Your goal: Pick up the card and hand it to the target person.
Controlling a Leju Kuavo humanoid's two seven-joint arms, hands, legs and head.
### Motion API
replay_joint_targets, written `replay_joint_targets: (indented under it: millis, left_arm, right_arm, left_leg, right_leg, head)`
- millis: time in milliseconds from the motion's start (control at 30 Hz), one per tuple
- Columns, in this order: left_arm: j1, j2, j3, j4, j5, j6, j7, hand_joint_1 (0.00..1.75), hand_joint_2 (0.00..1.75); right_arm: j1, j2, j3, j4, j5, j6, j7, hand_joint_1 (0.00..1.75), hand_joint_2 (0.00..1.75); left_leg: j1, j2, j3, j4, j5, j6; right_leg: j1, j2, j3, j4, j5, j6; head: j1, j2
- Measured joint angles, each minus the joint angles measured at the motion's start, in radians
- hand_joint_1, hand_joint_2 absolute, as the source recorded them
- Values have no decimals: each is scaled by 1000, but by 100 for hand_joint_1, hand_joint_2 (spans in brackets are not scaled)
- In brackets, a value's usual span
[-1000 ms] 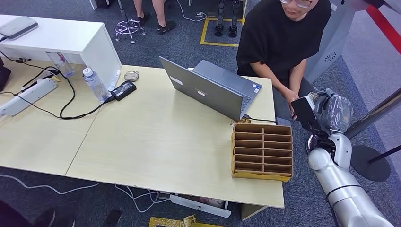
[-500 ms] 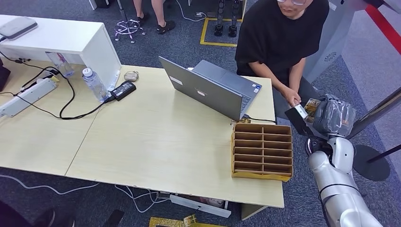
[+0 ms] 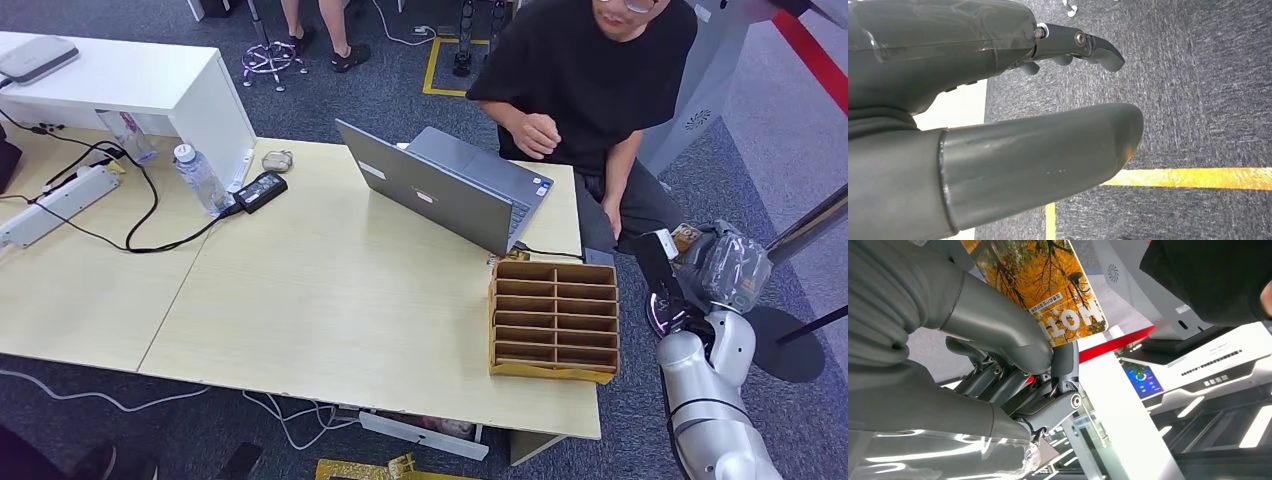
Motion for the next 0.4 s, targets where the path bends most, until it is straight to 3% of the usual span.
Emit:
replay_joint_targets:
  millis: [400]
  left_arm:
    - [0, -32, -2, 2, -9, 45, -22, 0, 0]
  right_arm:
    - [16, -10, 4, -17, -1, 0, 4, 175, 175]
  left_leg:
    - [0, -1, 0, 0, 0, 0]
  right_leg:
    - [0, -1, 0, 0, 0, 0]
  head:
    - [0, 0]
